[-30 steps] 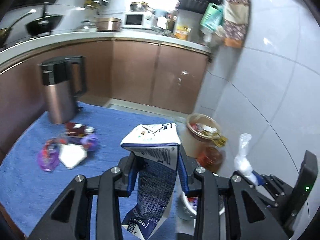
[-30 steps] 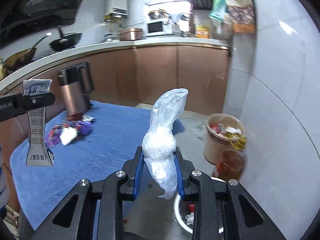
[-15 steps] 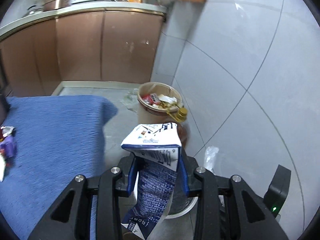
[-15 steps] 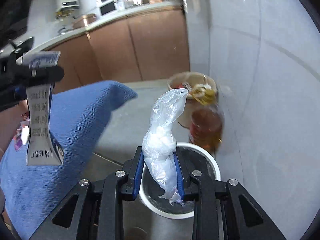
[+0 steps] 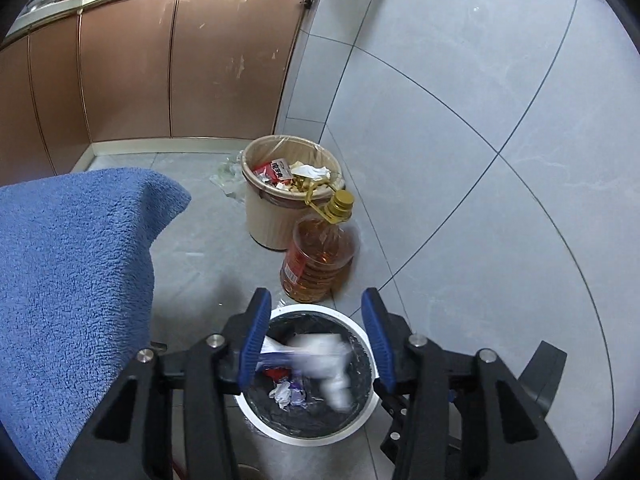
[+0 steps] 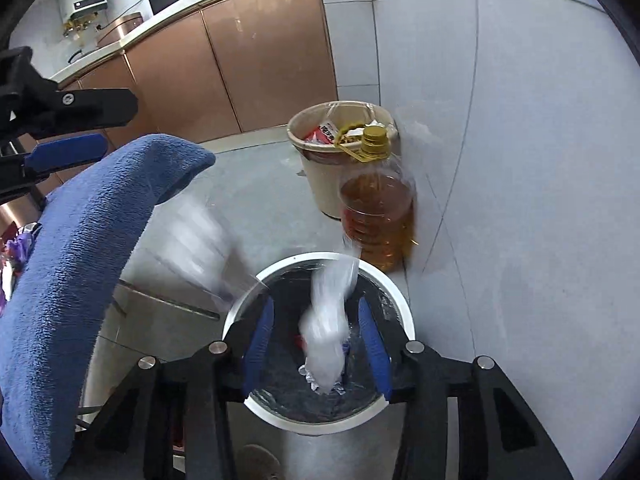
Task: Collect trash
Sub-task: 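Carry carton and plastic bag over the bin and release both, then move both tools back to the remaining trash on the towel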
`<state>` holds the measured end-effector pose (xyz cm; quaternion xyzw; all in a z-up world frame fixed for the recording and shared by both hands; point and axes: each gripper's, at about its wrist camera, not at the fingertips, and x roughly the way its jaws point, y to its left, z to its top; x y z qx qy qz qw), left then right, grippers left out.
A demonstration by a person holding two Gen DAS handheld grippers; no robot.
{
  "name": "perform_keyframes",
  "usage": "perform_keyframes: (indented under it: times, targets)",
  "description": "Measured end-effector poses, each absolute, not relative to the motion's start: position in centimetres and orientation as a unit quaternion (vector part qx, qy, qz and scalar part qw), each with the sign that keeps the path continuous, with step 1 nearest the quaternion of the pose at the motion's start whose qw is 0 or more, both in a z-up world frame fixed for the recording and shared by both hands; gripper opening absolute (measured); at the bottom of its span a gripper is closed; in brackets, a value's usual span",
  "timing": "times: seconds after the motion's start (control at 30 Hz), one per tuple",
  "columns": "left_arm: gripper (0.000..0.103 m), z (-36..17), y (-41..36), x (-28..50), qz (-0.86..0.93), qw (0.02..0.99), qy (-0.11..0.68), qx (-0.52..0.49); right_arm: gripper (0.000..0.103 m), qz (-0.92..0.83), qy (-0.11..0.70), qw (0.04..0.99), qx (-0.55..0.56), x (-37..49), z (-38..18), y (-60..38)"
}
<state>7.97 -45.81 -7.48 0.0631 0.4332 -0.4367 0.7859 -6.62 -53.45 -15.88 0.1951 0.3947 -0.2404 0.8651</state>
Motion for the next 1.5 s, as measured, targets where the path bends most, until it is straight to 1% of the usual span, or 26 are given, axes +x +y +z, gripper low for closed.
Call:
perform_keyframes:
  times: [0.07,0.33,0.6,0.77,0.83,0.9,0.93,1.27,1.5]
  targets:
    - [0.045,-7.2,-45.3,7.9,-0.439,0.786,0.432,0.061,0.047,-0.245,0.392,0.865,0.197,-7.0,-15.7,-53.4]
    - [0.045,-4.8,-42.0,7.4,-0.433,0.806,0.401,0.054,0.049,-0.24,0.378,0.874,0.188,-6.7,-14.1,-52.7]
    - [0.045,-1.4,-36.3,7.3,-0.407,0.839,0.359,0.037,0.055,-0.228,0.345,0.894,0.172,-7.3,-10.3,-50.5]
    - [0.045,-0.3,-31.8,7.8,-0.385,0.854,0.348,0.026,0.056,-0.209,0.327,0.908,0.156,-7.2,-8.0,-48.5]
    - [0.047,-0.2,-29.7,8.2,-0.374,0.86,0.347,0.021,0.056,-0.199,0.321,0.914,0.149,-6.9,-7.0,-47.4]
    - [0.052,-0.2,-27.7,8.7,-0.362,0.866,0.345,0.014,0.056,-0.187,0.318,0.918,0.144,-6.5,-6.3,-46.3]
    - [0.053,-0.3,-26.3,9.1,-0.353,0.87,0.345,0.012,0.056,-0.178,0.316,0.921,0.14,-6.1,-5.9,-45.6]
    - [0.053,-2.3,-14.9,13.4,-0.261,0.898,0.354,-0.007,0.056,-0.065,0.328,0.935,0.115,-1.2,-4.3,-39.0]
    - [0.053,-3.4,-6.0,18.5,-0.177,0.913,0.367,-0.025,0.056,0.081,0.358,0.923,0.113,5.0,-4.4,-32.1]
